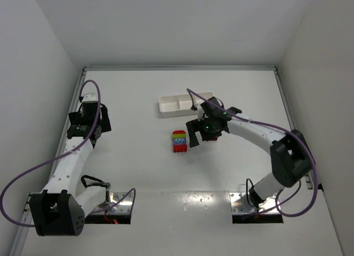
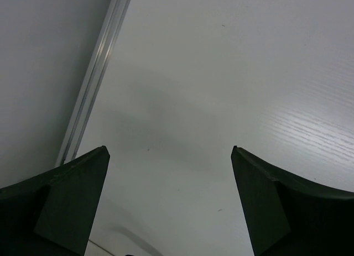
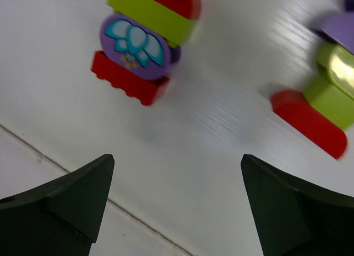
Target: Sort the legos into containers by color
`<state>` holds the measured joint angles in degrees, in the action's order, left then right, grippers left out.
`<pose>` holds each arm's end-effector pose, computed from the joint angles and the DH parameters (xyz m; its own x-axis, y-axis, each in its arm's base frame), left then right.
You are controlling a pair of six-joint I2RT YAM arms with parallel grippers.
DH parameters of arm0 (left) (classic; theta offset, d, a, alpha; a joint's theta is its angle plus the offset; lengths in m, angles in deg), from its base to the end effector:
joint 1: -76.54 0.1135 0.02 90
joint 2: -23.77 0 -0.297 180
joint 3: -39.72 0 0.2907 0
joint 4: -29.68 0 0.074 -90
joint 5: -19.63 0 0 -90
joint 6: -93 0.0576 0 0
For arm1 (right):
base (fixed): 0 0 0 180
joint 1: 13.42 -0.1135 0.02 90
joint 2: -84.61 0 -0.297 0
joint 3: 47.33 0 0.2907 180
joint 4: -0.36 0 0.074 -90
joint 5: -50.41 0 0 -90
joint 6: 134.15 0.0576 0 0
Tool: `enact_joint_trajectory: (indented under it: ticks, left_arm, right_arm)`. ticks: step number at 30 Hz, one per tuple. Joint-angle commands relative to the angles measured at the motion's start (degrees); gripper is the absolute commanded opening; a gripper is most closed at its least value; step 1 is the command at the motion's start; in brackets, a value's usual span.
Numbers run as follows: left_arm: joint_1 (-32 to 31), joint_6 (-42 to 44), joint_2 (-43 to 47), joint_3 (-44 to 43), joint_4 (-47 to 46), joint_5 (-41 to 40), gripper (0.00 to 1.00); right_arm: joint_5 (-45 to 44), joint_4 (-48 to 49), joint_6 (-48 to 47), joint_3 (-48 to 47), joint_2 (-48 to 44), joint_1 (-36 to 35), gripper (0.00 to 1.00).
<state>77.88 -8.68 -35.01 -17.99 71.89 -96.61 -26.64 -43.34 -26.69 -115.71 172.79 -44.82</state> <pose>0.2475 0.0313 0.2759 -0.6018 -0.1957 -0.7743 -0.4744 0.8675 0.1495 0.2853 0.1893 0.1954 -0.9066 -0.2108 -0.3655 -0.3366 0.8837 0.3252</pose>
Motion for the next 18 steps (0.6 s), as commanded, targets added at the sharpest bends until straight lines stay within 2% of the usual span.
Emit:
enact_joint_trajectory:
  ticks: [1,7,18]
  left_arm:
    - [0.68,-0.18,1.66,-2.1,0.8,-4.34,0.99]
    - [2.35,-0.18,4.11,-2.1,0.81,-5.58,0.99]
    - [2.87,-0.18,4.12,-1.57,0.81,-5.05,0.99]
  right_arm:
    - [-5.3,2.35,5.74,-8.02,5.4,-5.85,0.99]
    - [-6.88,2.35,11.37,-13.66,12.53,-8.06,1.0]
    - [-11.98,8.15,19.01,-12.0,15.27,-9.46,1.0]
